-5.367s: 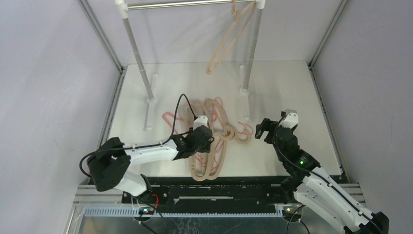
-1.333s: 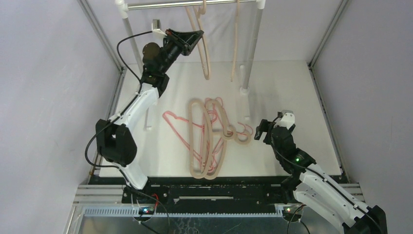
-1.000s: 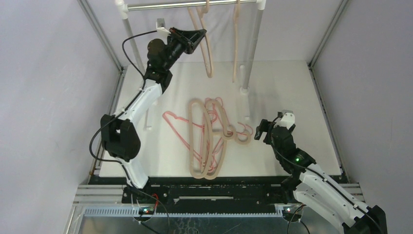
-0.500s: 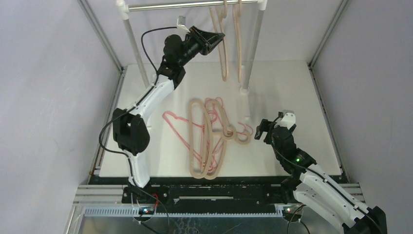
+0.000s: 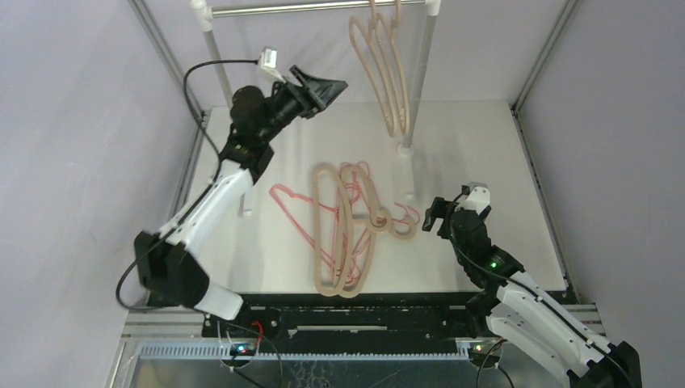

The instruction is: Organize the hangers

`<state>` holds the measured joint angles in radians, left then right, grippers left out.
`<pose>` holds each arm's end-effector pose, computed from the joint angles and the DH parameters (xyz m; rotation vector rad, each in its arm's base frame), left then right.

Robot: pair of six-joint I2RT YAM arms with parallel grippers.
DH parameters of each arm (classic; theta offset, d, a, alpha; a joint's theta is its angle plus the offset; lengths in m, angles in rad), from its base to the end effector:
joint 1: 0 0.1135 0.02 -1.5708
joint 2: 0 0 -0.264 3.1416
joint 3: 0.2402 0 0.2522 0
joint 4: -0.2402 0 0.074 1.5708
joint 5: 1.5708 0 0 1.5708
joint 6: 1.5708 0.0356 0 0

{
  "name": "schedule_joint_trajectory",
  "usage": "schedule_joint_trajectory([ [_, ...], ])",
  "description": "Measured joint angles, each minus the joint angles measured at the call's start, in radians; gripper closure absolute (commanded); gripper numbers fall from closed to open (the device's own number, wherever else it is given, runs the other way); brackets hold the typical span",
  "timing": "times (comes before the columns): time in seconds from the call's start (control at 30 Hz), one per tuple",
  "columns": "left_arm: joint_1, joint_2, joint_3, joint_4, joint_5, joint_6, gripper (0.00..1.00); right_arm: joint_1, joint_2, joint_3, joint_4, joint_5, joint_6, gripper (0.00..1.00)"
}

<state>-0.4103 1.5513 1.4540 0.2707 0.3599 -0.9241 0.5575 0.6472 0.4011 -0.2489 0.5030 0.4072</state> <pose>0.3345 -0.1592 0.4319 -0.0677 1.5506 -1.3341 0.1399 0.0670 0.2212 0.1539 1.9954 0.0971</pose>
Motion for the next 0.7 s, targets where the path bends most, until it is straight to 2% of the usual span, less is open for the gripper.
schedule_joint_trajectory([
  [0.2,0.018,-0.298,-0.272,-0.088,-0.110,0.229,0.23,-0.001,-0.005,0.000,0.003,-0.004,0.000,0.00],
  [0.3,-0.034,-0.374,-0.418,-0.145,-0.214,0.325,0.28,-0.001,-0.004,0.000,0.007,-0.008,0.000,0.00],
  [0.5,-0.274,-0.316,-0.652,-0.303,-0.426,0.395,0.37,-0.001,0.007,0.000,0.006,-0.009,0.004,0.00],
  [0.7,-0.455,-0.248,-0.682,-0.470,-0.650,0.388,0.39,0.006,-0.010,0.000,-0.003,-0.015,0.018,0.00],
])
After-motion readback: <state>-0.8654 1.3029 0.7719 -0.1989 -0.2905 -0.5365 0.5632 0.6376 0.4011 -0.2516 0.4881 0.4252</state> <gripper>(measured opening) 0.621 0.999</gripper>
